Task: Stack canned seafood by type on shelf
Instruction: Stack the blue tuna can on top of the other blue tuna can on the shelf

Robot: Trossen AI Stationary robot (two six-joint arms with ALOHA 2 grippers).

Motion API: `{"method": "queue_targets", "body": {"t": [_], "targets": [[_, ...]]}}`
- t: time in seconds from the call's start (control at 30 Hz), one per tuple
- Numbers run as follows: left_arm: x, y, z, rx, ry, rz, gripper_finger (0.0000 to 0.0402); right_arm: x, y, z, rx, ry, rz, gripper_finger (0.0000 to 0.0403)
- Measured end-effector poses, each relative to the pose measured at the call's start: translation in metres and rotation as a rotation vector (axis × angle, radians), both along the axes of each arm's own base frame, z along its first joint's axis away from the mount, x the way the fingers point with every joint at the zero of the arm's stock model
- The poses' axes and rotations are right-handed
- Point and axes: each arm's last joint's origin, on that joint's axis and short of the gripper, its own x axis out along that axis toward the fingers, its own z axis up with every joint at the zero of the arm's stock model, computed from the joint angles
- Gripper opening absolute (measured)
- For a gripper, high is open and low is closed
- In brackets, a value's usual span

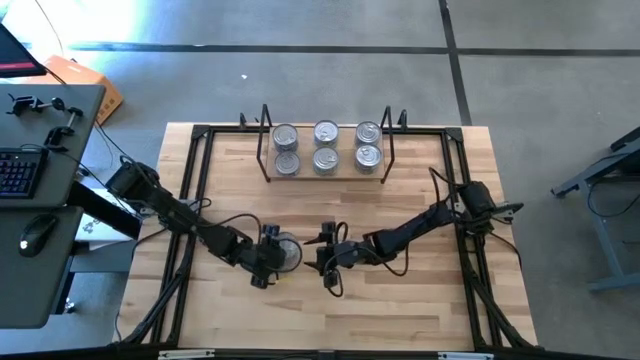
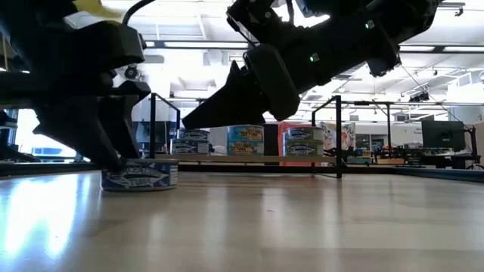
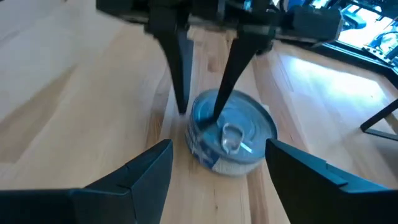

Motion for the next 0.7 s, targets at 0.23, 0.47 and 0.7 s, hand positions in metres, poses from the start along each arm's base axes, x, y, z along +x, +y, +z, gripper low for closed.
{"method": "queue_targets", "body": {"t": [0.23,0.47,0.7], "targets": [[0.007,-0.003,-0.013,0.043,0.0,-0.031,0.0046,0.0,0.0,0.001,-0.07,-0.005,0.034,0.0249],[0.004,-0.001,0.0,0.054,-0.047,-0.027,0.0007,0.0,0.0,0.0,-0.306,0.029,0.144,0.0249],[0.0,0.004,0.024,0.048,-0.144,0.008,0.0001,0.0,-0.005,-0.015,-0.562,0.12,0.259,0.0249]]}}
